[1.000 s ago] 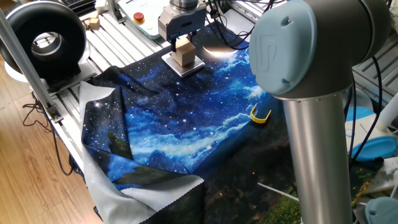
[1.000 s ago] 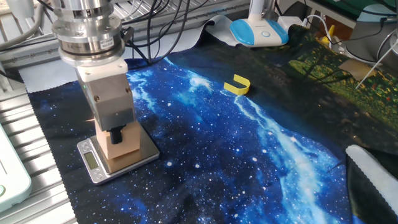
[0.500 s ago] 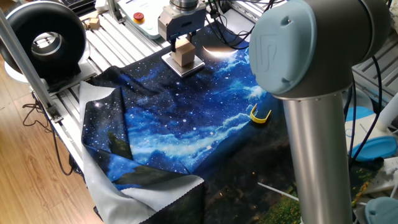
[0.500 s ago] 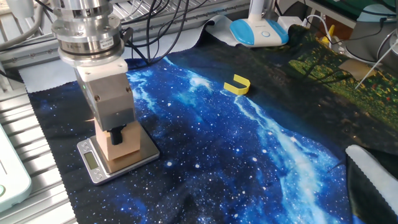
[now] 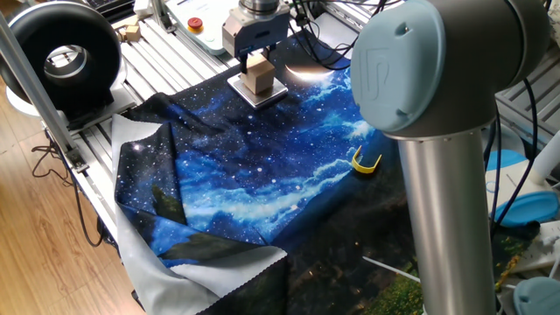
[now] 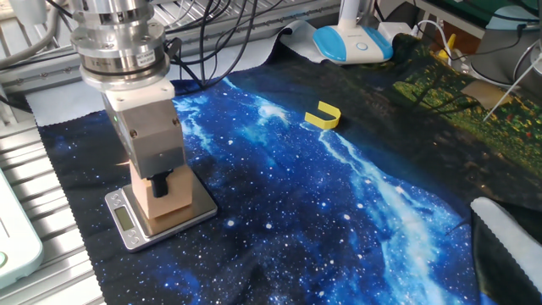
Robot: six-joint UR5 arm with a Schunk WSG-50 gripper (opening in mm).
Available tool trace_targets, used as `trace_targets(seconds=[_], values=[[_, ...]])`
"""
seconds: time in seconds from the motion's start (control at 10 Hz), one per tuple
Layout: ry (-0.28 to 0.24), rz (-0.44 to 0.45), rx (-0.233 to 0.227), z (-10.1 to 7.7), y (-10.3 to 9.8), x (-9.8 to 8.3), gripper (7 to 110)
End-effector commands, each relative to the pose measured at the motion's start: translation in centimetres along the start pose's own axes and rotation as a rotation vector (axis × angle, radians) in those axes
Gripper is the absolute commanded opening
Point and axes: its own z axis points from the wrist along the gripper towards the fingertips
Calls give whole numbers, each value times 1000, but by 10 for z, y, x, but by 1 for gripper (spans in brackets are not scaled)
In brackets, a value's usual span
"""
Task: Place the block on the scale
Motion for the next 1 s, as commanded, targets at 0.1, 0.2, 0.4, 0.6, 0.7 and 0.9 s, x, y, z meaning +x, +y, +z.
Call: trace_targets(seconds=[0.1, 0.2, 0.4, 0.6, 0.7, 0.9], values=[[3, -6, -15, 0, 1, 1, 22], [8, -7, -16, 0, 0, 2, 22], [10, -19, -27, 0, 2, 3, 44], [11, -26, -34, 1, 2, 3, 44], [11, -33, -42, 1, 4, 3, 44], [12, -50, -51, 1, 5, 3, 66]])
